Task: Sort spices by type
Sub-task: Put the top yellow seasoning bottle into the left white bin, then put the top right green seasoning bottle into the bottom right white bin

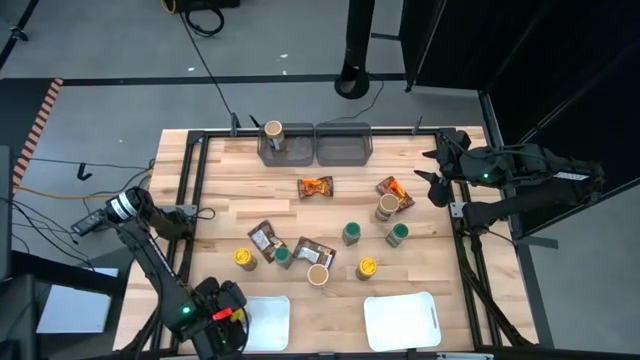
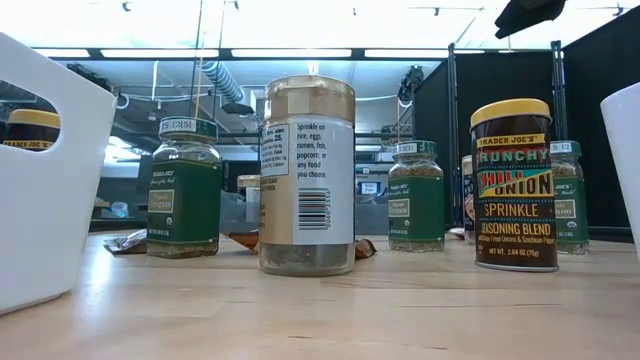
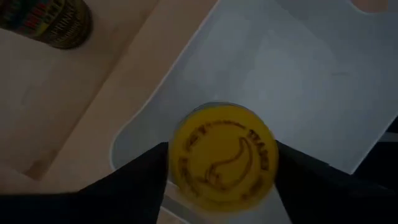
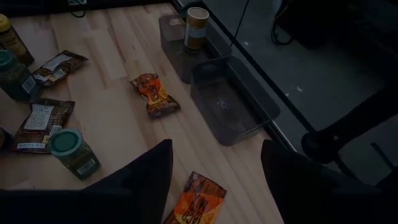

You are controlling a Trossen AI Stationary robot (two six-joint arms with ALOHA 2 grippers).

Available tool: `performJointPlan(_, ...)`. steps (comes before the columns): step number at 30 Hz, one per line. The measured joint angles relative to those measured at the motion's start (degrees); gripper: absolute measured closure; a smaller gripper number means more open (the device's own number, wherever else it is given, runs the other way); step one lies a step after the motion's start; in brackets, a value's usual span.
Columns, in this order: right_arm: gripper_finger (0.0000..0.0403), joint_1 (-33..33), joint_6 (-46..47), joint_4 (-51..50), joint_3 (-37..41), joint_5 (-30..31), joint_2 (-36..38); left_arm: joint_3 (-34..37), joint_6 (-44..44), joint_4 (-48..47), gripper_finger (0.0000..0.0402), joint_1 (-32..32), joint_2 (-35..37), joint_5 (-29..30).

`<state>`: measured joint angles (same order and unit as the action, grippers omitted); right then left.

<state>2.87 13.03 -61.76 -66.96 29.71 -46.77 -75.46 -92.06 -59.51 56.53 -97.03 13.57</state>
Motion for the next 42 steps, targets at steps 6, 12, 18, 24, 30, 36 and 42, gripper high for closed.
performJointPlan(6,0.0152,0.0,-0.15,0.0,0.0,-0.01,0.0,0.0,0.07,-0.63,0.0087,0.0,0.0,-0.3)
performJointPlan(12,0.0148,0.01,-4.08,1.85,0.0,0.0,-0.01,-1.41,-0.08,-0.81,0.0083,-0.27,0.02,0.39)
performJointPlan(18,0.0135,-0.01,-4.4,3.76,0.0,0.03,-1.12,-6.15,-0.11,-5.64,0.0083,-0.68,0.5,2.12)
performJointPlan(24,0.0118,-0.01,-4.51,-2.6,0.0,0.03,-7.11,-12.48,-0.13,-15.59,0.0082,-1.19,1.4,4.58)
performJointPlan(30,0.0092,-1.19,-1.51,-5.68,0.0,-8.41,-16.48,-15.2,-0.14,-20.44,0.0082,-3.46,4.45,8.76)
performJointPlan(36,0.0071,-0.54,2.41,-9.58,0.0,-29.18,-25.13,-15.43,2.02,-21.63,0.0082,-6.03,7.64,14.08)
performJointPlan(42,0.0057,1.36,3.41,-11.2,0.0,-31.01,-30.11,-15.43,3.57,-24.11,0.0082,-7.61,8.74,16.76)
